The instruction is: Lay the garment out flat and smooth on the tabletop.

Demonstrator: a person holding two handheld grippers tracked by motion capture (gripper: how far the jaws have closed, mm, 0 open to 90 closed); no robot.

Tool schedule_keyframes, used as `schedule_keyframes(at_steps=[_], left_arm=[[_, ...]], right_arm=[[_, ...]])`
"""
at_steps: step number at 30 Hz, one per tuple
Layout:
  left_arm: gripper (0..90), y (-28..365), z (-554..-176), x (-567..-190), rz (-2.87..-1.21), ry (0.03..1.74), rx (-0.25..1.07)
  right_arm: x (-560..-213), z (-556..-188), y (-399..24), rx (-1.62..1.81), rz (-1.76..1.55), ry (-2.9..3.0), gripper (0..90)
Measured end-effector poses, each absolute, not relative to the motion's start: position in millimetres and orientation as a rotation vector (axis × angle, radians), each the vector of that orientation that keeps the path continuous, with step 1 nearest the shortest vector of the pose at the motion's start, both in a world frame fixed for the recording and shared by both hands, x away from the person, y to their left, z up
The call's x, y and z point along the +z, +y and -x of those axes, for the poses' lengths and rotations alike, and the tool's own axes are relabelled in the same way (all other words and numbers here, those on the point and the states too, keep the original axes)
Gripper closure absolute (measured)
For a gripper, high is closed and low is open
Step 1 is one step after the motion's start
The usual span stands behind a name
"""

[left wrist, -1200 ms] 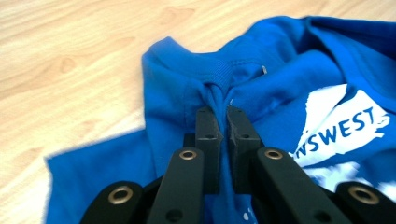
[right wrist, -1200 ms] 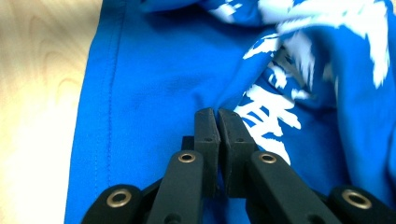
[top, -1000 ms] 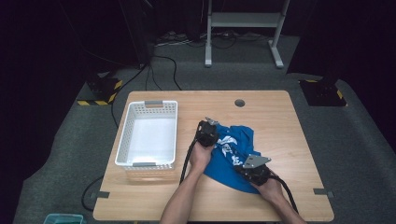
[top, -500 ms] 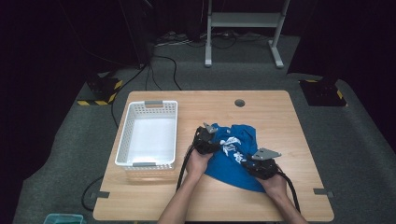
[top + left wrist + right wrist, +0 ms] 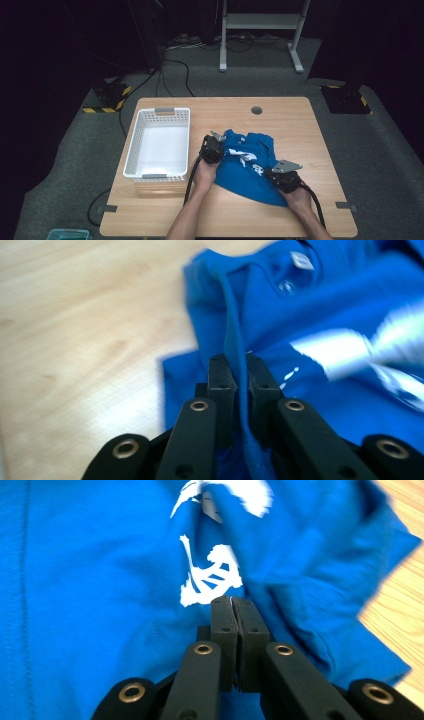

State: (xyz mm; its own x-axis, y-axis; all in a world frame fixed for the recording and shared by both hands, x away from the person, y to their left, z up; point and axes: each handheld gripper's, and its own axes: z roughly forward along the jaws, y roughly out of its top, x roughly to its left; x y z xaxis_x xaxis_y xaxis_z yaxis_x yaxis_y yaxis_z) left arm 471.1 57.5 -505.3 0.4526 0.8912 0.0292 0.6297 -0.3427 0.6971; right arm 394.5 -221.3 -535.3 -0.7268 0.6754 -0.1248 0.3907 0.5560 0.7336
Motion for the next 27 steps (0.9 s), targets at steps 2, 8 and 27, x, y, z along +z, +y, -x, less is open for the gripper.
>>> schedule_keyframes(at_steps=[2, 8, 27], left_arm=[[79.4, 57.8, -473.6, -505.0, -2.080, 1.272, 0.568], [58.4, 53.2, -463.1, -499.3, -2.039, 1.227, 0.542], [53.6, 49.5, -404.2, -525.6, -2.133, 1.166, 0.495]], right_arm=[[-535.5, -393.4, -225.1, 0.998, -0.880, 2.398, 88.4], [-530.4, -390.8, -226.6, 0.992, -0.888, 2.320, 71.4], [-533.9, -415.0, -234.0, 0.931, -1.056, 2.271, 66.9]])
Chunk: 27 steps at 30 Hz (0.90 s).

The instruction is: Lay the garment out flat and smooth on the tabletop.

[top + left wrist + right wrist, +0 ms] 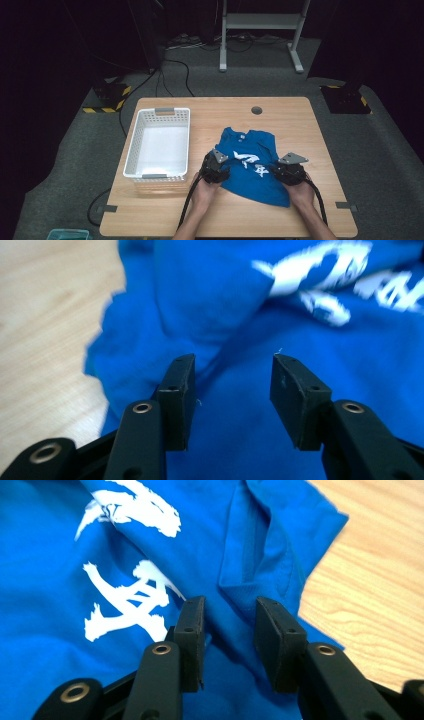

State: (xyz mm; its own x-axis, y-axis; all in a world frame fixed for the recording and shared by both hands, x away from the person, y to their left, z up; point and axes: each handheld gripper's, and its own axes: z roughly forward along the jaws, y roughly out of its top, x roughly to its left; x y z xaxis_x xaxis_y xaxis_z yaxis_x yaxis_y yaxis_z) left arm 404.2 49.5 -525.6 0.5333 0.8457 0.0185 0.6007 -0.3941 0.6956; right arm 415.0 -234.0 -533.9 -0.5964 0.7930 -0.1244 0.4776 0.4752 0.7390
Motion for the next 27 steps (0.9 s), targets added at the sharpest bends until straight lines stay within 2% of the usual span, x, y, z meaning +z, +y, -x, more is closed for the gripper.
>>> schedule_keyframes(at_steps=[4, 6, 8, 9, 13, 14, 16, 19, 21, 27], left_arm=[[57.2, 49.8, -402.8, -529.1, -2.132, 1.164, 0.483], [63.5, 49.3, -399.8, -527.2, -2.157, 1.147, 0.461], [66.2, 50.2, -396.8, -526.6, -2.173, 1.128, 0.461], [71.8, 50.9, -393.1, -526.6, -2.178, 1.116, 0.458], [73.5, 52.8, -381.8, -524.5, -2.210, 1.097, 0.431], [72.8, 52.0, -380.7, -524.1, -2.212, 1.101, 0.431], [64.9, 50.5, -382.3, -523.2, -2.192, 1.113, 0.455], [57.2, 45.8, -390.2, -518.8, -2.132, 1.134, 0.469], [51.8, 38.7, -396.2, -514.9, -2.125, 1.116, 0.531], [49.8, 33.5, -416.1, -515.2, -2.110, 1.143, 0.554]], right_arm=[[-534.4, -415.7, -233.9, 0.938, -1.055, 2.279, 73.2], [-534.7, -416.2, -234.7, 0.938, -1.049, 2.280, 78.1], [-534.6, -416.2, -235.2, 0.935, -1.050, 2.281, 78.8], [-534.4, -415.7, -236.7, 0.932, -1.048, 2.281, 79.0], [-533.9, -414.8, -239.0, 0.941, -1.062, 2.288, 76.9], [-533.6, -415.1, -239.7, 0.947, -1.063, 2.292, 75.0], [-531.5, -414.3, -239.8, 0.955, -1.058, 2.282, 69.9], [-526.1, -412.6, -238.8, 0.969, -1.044, 2.240, 66.7], [-522.8, -414.2, -238.8, 0.977, -1.052, 2.218, 65.2], [-518.8, -427.3, -237.8, 0.945, -1.075, 2.175, 62.4]])
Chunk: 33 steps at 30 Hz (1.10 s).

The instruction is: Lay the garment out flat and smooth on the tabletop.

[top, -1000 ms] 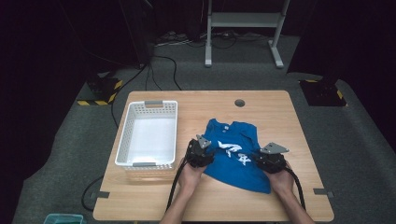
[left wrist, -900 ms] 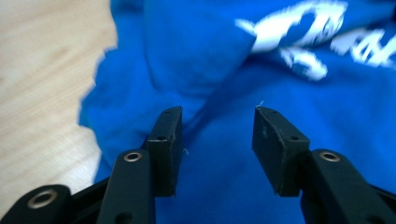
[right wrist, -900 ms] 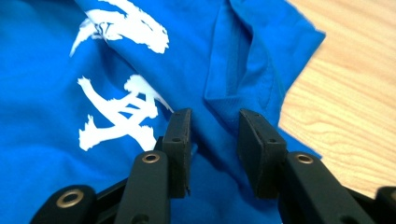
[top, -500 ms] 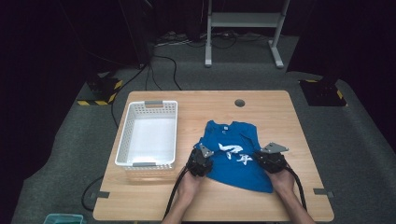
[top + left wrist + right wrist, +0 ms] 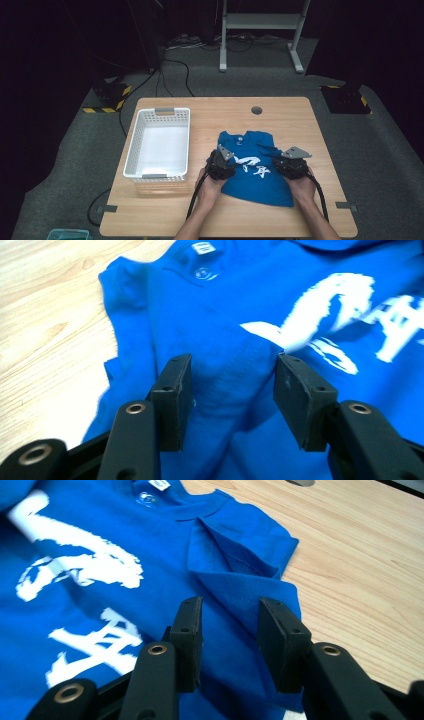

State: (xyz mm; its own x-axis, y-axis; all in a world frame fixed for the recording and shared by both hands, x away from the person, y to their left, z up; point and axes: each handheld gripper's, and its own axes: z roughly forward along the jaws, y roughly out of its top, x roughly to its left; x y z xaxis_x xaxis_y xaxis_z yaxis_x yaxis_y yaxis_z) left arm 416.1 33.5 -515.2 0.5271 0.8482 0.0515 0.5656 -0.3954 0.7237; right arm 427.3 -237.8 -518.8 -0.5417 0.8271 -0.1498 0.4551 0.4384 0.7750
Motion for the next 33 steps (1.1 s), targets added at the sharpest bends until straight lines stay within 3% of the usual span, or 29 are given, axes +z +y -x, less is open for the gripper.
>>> schedule_keyframes(at_steps=[7, 16, 19, 26, 33], left_arm=[[53.3, 41.9, -422.3, -530.4, -2.101, 1.181, 0.534], [69.7, 50.8, -400.1, -532.2, -2.115, 1.107, 0.547], [69.2, 52.8, -398.9, -530.8, -2.109, 1.120, 0.528], [54.1, 51.0, -411.5, -518.4, -2.010, 1.124, 0.531], [54.6, 49.3, -431.0, -528.7, -2.012, 1.185, 0.489]], right_arm=[[-518.4, -427.4, -237.0, 0.938, -1.064, 2.180, 61.6], [-514.2, -409.5, -242.7, 0.959, -1.059, 2.173, 61.1], [-514.5, -406.3, -241.9, 0.954, -1.048, 2.174, 60.9], [-508.3, -419.7, -235.4, 0.944, -1.036, 2.166, 57.2], [-507.4, -429.7, -229.3, 0.923, -1.044, 2.178, 56.0]])
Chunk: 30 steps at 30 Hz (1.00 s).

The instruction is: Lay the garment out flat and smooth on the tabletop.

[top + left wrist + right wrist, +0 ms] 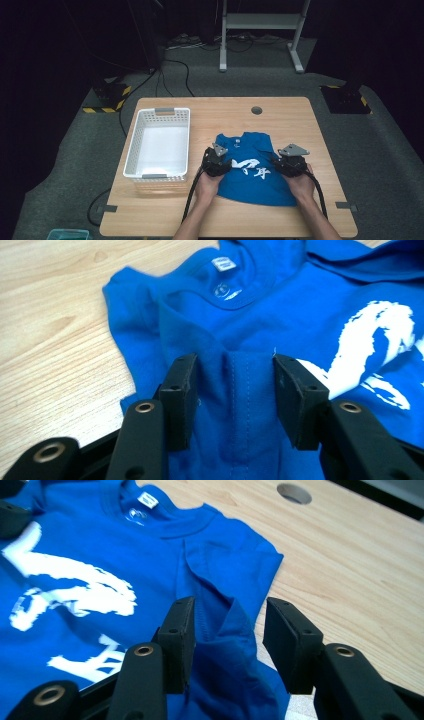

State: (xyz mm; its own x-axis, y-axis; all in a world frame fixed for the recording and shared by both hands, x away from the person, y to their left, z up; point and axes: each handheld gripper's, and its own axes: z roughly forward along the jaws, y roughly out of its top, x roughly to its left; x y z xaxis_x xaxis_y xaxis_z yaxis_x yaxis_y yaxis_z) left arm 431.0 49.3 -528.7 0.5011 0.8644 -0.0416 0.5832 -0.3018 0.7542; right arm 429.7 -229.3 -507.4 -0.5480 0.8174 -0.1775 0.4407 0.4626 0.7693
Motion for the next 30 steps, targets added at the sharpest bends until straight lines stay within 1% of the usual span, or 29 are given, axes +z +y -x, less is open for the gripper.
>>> schedule_keyframes(at_steps=[2, 3, 4, 5, 7, 8, 9, 10, 11, 12, 13, 18, 30], left_arm=[[54.7, 49.6, -431.5, -529.5, -2.008, 1.186, 0.488], [54.8, 49.7, -431.6, -530.3, -2.004, 1.184, 0.490], [54.8, 48.7, -430.2, -532.9, -2.003, 1.171, 0.512], [54.7, 48.7, -430.2, -532.9, -2.003, 1.171, 0.512], [54.7, 47.0, -427.0, -536.8, -2.008, 1.136, 0.565], [54.7, 44.7, -424.4, -538.6, -2.022, 1.116, 0.611], [54.6, 44.7, -424.4, -538.6, -2.022, 1.116, 0.611], [54.5, 42.0, -423.5, -538.9, -2.038, 1.106, 0.636], [54.3, 41.1, -423.2, -538.9, -2.045, 1.102, 0.644], [54.2, 41.1, -423.2, -538.9, -2.045, 1.102, 0.644], [54.2, 40.3, -422.9, -539.1, -2.047, 1.099, 0.651], [53.2, 39.4, -422.4, -539.1, -2.056, 1.090, 0.662], [50.3, 38.8, -421.7, -539.2, -2.060, 1.080, 0.661]], right_arm=[[-509.4, -432.4, -229.3, 0.918, -1.055, 2.188, 56.4], [-511.5, -434.6, -229.2, 0.913, -1.061, 2.198, 57.5], [-515.8, -437.7, -228.4, 0.903, -1.066, 2.221, 61.3], [-515.8, -437.7, -228.4, 0.903, -1.066, 2.221, 61.3], [-520.3, -440.2, -227.5, 0.893, -1.071, 2.249, 66.9], [-524.2, -442.0, -227.1, 0.883, -1.076, 2.274, 73.6], [-524.2, -442.0, -227.1, 0.883, -1.076, 2.274, 73.6], [-525.7, -442.8, -227.5, 0.887, -1.075, 2.283, 80.5], [-525.8, -443.0, -227.6, 0.890, -1.073, 2.285, 84.2], [-525.8, -443.0, -227.6, 0.890, -1.073, 2.285, 84.2], [-525.8, -443.0, -228.1, 0.894, -1.070, 2.283, 86.4], [-524.7, -445.2, -236.4, 0.909, -1.100, 2.254, 87.8], [-526.4, -457.9, -280.9, 0.944, -1.291, 2.129, 87.7]])
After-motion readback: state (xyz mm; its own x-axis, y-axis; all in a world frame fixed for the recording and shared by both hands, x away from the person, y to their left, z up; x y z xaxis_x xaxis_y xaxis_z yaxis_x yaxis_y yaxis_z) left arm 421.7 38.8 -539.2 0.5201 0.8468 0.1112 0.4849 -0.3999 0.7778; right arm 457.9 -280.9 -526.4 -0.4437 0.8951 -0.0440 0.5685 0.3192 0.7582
